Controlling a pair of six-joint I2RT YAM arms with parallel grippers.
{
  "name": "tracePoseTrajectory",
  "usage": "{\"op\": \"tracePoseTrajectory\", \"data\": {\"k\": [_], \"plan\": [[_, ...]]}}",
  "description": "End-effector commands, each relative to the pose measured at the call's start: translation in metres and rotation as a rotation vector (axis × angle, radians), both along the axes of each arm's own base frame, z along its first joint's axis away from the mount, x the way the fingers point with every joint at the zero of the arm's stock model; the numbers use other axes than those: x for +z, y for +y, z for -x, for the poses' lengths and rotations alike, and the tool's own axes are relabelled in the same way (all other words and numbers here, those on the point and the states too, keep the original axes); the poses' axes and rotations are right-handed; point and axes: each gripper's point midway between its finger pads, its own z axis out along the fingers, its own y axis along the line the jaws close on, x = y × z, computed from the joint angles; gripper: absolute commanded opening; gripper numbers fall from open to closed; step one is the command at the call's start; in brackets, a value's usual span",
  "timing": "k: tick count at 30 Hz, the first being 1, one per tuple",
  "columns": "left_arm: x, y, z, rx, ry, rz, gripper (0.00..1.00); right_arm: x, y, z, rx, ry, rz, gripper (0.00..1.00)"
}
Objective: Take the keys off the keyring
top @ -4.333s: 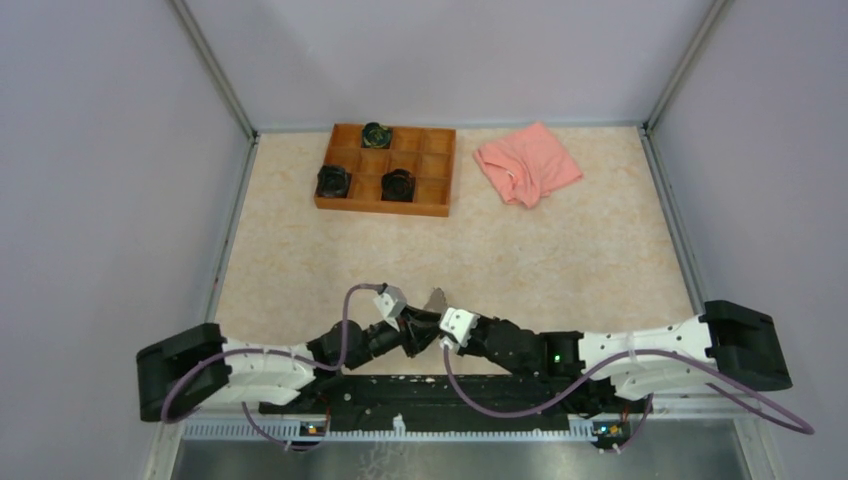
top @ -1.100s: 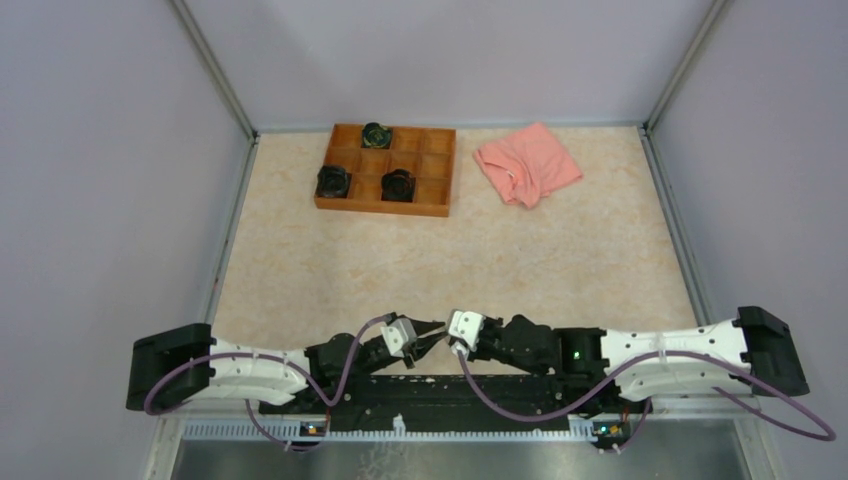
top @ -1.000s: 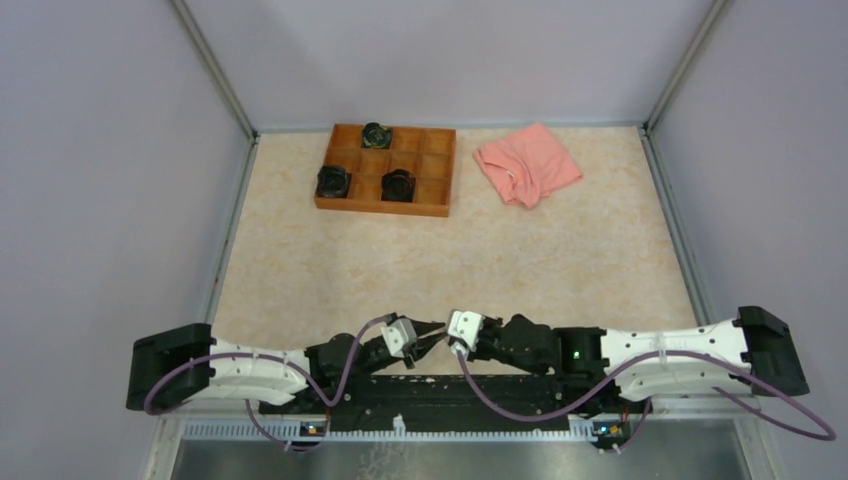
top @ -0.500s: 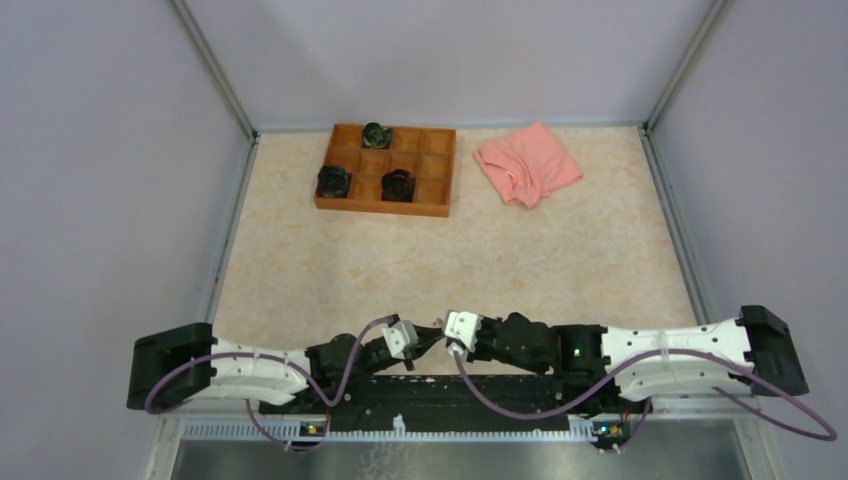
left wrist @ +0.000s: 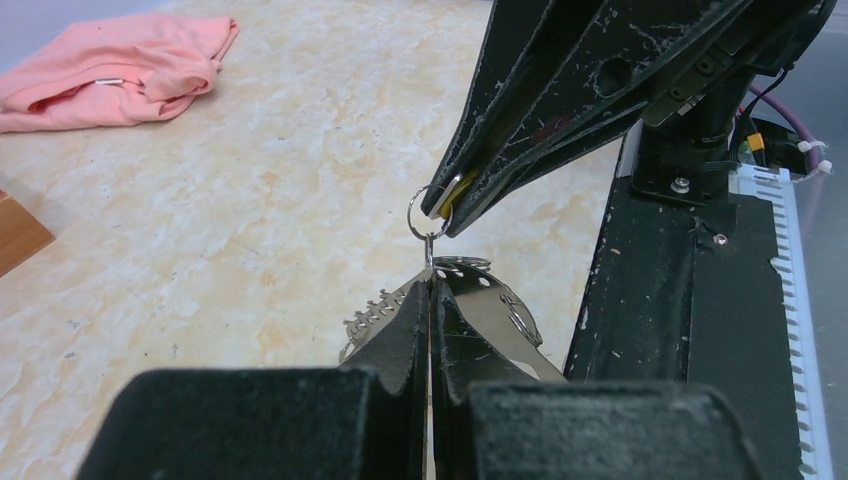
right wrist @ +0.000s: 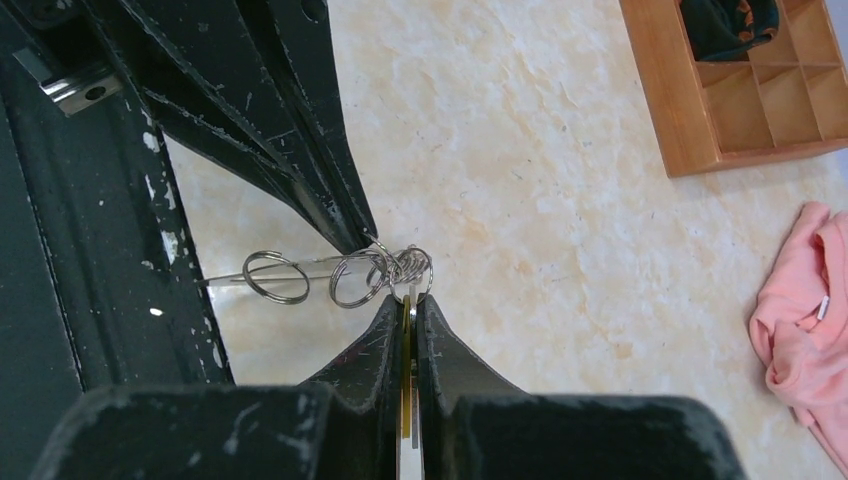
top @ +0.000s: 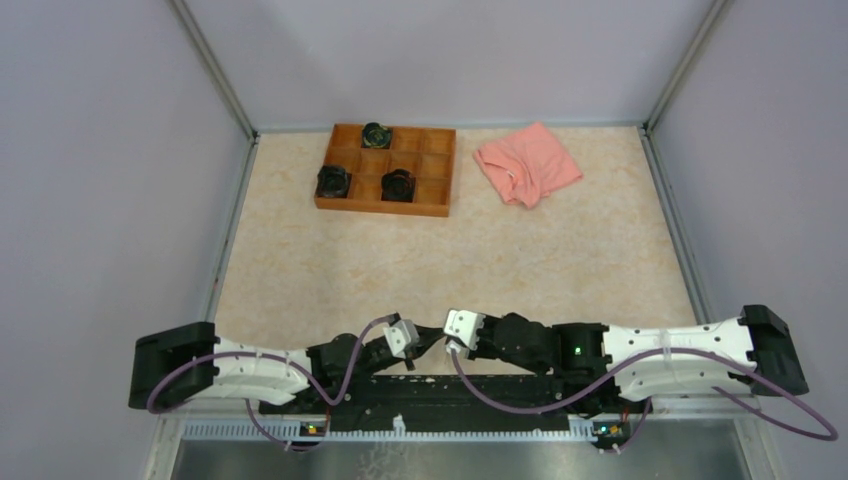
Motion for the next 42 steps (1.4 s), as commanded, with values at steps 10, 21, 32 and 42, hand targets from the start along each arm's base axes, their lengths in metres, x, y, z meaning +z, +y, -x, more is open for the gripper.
{"op": "tracePoseTrajectory", "data": {"k": [10,21,32,42], "plan": [[-0.032,0.008,0.002,0.002,0.004,-0.115,0.00,0.037,0.009,-0.004,-0.035,-0.019,-0.067,0.00],[-0.025,0.002,-0.003,0.024,-0.070,-0.164,0.00,0.034,0.016,0.001,-0.017,0.021,-0.008,0.00],[-0.016,0.001,-0.001,0.020,-0.109,-0.140,0.00,0.043,0.019,-0.002,-0.006,-0.016,-0.027,0.00],[-0.008,0.004,-0.002,0.039,-0.106,-0.101,0.06,0.041,0.024,0.004,0.026,0.006,-0.034,0.00]]}}
